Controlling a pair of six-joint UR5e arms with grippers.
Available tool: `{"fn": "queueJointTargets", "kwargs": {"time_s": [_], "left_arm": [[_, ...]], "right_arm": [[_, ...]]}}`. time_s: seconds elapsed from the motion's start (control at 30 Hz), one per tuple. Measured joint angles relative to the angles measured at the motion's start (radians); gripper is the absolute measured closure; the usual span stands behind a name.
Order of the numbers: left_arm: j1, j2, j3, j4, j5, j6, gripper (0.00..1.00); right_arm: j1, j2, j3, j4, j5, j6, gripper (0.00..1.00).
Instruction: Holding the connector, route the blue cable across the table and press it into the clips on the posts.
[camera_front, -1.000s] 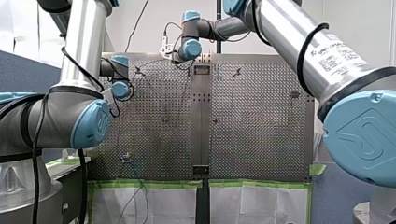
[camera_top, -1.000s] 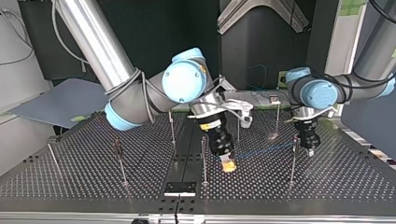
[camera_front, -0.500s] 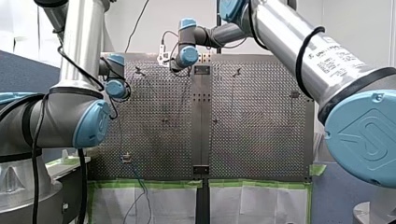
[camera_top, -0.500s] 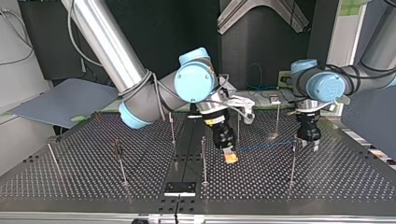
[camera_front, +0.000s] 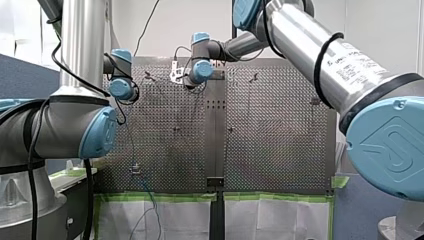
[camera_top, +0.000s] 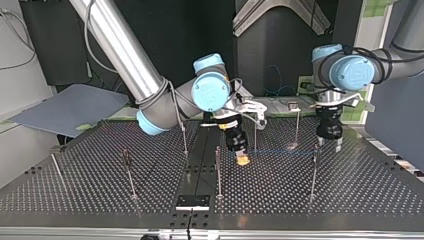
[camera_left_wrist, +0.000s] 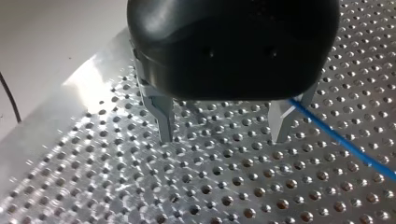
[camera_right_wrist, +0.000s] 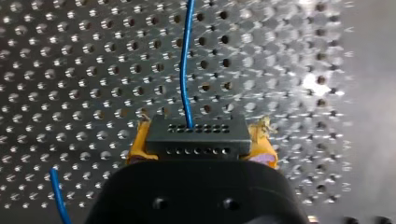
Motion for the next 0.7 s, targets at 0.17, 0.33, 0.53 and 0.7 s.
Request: {"fn": "queueJointTargets", "kwargs": {"time_s": [0.17, 0.33, 0.53, 0.7], "left_arm": [[-0.010, 0.045, -0.002, -0.045, -0.043, 0.039, 0.00], [-0.025, 0.061, -0.002, -0.083, -0.080, 0.076, 0.00], [-0.059, 0.084, -0.003, -0.129, -0.126, 0.122, 0.00], [-0.103, 0.105, -0.002, -0.174, -0.172, 0.167, 0.00]], "right_arm": [[-0.001, 0.016, 0.002, 0.000, 0.000, 0.000, 1.00], [-0.001, 0.024, 0.003, 0.000, 0.001, 0.000, 1.00], [-0.004, 0.027, 0.003, 0.000, 0.003, 0.000, 1.00], [-0.007, 0.028, 0.003, 0.001, 0.002, 0.000, 1.00]]}}
